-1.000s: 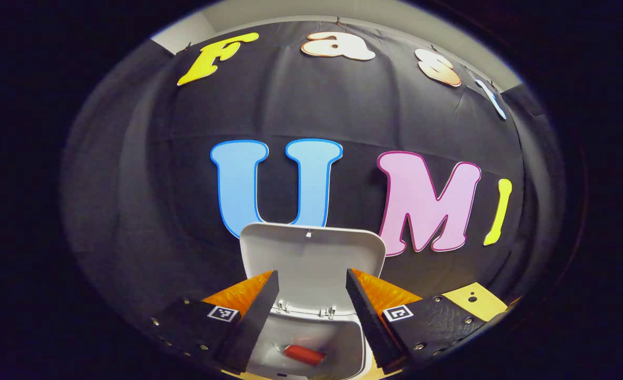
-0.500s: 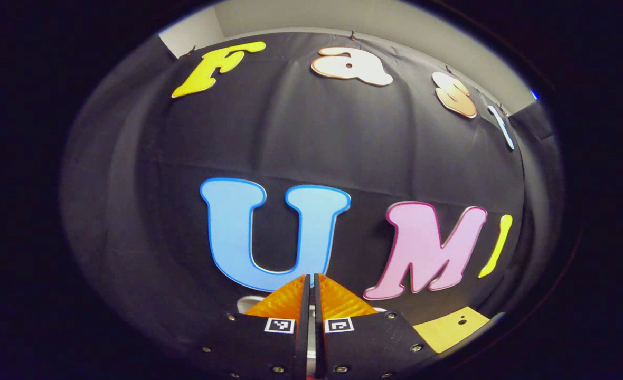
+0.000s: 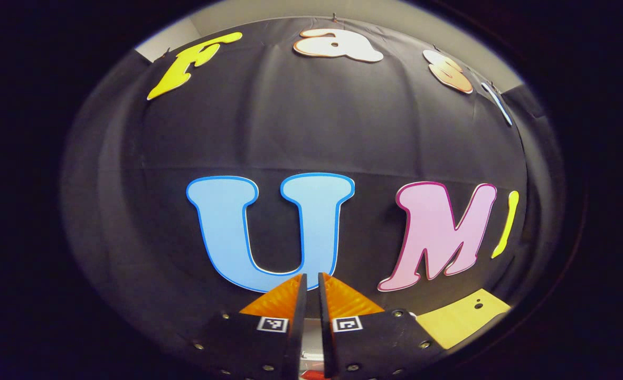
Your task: Press the lid of the desktop garbage bin to open it, pick up the crumpled paper on the desktop and throw it into the bin, then pick up the pop can on the desktop and drop it into the bin, and finally close the garbage bin lid.
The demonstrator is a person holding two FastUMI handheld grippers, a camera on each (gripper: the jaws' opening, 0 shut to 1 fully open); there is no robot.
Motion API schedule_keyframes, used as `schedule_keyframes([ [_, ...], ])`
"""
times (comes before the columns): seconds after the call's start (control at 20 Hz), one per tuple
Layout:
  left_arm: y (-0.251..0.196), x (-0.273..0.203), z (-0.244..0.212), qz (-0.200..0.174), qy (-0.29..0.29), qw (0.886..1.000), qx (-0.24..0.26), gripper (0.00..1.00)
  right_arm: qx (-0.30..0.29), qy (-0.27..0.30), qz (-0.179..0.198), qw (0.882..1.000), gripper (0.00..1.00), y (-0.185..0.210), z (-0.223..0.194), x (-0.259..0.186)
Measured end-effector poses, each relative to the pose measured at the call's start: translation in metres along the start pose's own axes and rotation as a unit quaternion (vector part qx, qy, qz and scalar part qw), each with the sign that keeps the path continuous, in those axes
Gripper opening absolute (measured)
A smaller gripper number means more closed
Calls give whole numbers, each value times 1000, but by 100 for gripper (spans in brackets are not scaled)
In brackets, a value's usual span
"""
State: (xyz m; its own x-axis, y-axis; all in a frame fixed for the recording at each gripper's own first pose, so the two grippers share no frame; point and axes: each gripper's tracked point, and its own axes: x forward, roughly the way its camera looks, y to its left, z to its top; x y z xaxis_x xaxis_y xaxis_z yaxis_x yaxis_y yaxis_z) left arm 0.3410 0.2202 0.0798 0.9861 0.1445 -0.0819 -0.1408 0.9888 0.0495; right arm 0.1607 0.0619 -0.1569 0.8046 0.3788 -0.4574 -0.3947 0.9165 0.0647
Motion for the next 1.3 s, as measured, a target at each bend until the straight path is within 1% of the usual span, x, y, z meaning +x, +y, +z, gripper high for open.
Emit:
schedule_keyframes([
  [0.05,-3,1,-6,-6,15,1000,8,25,0,0,0,1000,88,2,0,1],
  [0.1,-8,6,-14,-15,31,999,11,35,0,0,0,1000,88,2,0,1],
  [0.15,-14,8,-25,-25,52,998,12,36,0,0,0,1000,88,4,0,2],
  [0.2,-15,13,-24,-21,45,999,14,36,-1,0,1,1000,88,6,0,2],
  [0.3,-18,11,-27,-28,53,998,11,41,-5,-2,2,1000,88,7,1,1],
  [0.45,-18,0,-35,-34,65,997,0,41,-5,-1,-1,1000,88,7,1,0],
  [0.5,-17,-7,-40,-33,72,997,-4,46,-4,-2,-2,1000,88,6,2,0],
  [0.55,-16,-15,-47,-33,81,996,-4,47,-2,-3,-2,1000,88,6,2,0],
  [0.6,-17,-26,-58,-32,93,995,-2,51,-2,-4,-4,1000,88,6,2,0],
  [0.65,-18,-37,-74,-29,111,993,3,55,-1,-5,-3,1000,88,6,2,-1],
  [0.7,-21,-48,-89,-35,122,992,10,70,-2,-4,-4,1000,88,7,2,0],
  [0.75,-23,-60,-99,-43,121,992,8,78,-2,-4,-4,1000,88,8,1,1],
  [0.8,-24,-67,-108,-43,116,992,8,79,-1,-2,-4,1000,88,8,0,1],
  [0.85,-25,-75,-121,-42,122,992,9,78,0,1,-2,1000,88,10,-2,3],
  [1.05,-29,-108,-163,-46,167,985,1,79,-4,5,3,1000,88,19,-4,6],
  [1.15,-28,-117,-176,-46,187,981,8,79,-5,6,7,1000,88,23,-4,8],
  [1.3,-29,-130,-186,-46,210,976,-4,79,-4,4,9,1000,88,28,-4,9],
])
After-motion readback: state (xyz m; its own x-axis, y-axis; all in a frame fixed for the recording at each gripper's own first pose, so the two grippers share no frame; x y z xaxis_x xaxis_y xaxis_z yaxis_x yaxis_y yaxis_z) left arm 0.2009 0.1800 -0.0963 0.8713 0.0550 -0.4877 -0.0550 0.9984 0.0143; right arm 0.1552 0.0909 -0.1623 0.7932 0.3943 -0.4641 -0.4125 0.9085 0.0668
